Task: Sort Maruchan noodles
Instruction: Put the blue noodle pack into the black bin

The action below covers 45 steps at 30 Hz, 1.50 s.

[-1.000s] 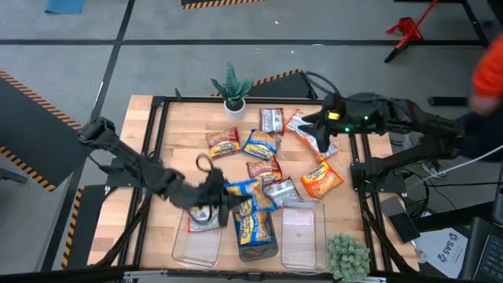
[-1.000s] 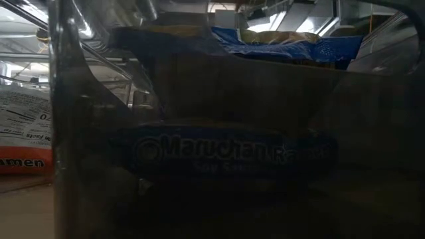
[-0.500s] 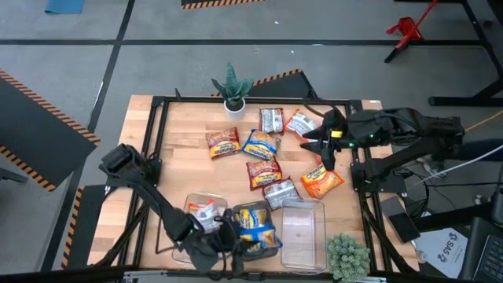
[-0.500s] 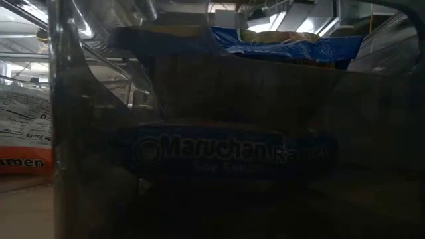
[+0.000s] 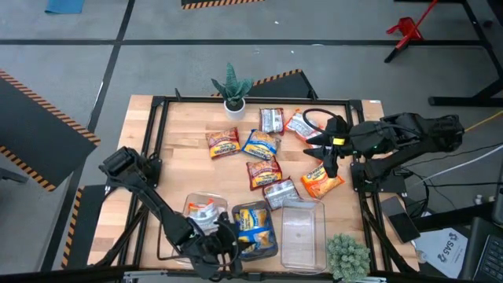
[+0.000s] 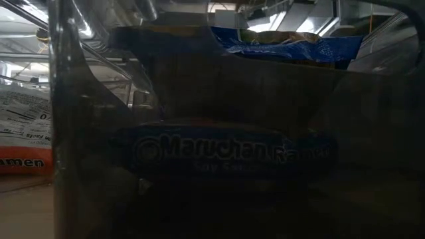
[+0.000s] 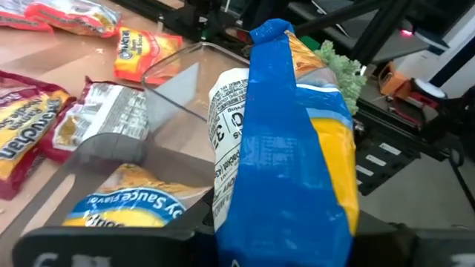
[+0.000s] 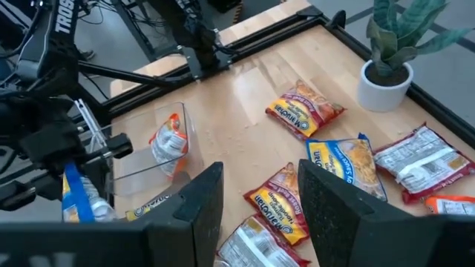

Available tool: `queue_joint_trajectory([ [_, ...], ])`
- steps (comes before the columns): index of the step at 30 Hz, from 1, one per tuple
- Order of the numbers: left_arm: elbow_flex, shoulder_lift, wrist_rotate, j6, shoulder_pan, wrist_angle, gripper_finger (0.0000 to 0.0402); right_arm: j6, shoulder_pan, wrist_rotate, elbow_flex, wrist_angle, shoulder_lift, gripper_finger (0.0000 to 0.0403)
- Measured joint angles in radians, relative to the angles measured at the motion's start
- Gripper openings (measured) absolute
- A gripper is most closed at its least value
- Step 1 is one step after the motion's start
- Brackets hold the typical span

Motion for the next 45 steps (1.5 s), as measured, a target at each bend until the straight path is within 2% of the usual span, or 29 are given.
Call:
queue_joint_trajectory([
  [3,0.0,0.016,-0.031,-0.016,-0.011,-0.005,0.009,0.0,0.0,0.0,0.0,-0.002,0.0,0.0159],
  [9,0.0,0.079,-0.001,-0.033,-0.009,0.041,0.009,0.0,-0.001,0.007,0.0,-0.006,0.0,0.0159],
  [16,0.0,0.09,-0.02,-0.04,0.008,0.011,0.009,0.0,-0.001,0.01,0.0,-0.015,0.0,0.0159],
  [23,0.0,0.107,0.062,-0.04,0.034,0.007,0.009,-0.004,-0.001,0.01,0.0,-0.015,0.0,0.0159],
  [31,0.0,0.118,0.062,0.025,0.034,0.007,0.0091,-0.057,-0.001,0.006,0.0,-0.015,0.0,0.0159],
  [36,0.0,0.118,0.135,0.086,0.041,0.008,0.0111,-0.082,-0.002,0.0,0.0,-0.016,0.0,0.0159],
  [42,0.0,0.118,0.15,0.168,0.049,0.021,0.0143,-0.105,-0.004,0.0,0.0,-0.016,0.0,0.0159],
  [45,0.0,0.118,0.224,0.163,0.068,0.027,0.0162,-0.117,-0.004,0.0,0.0,-0.016,0.0,0.0159],
])
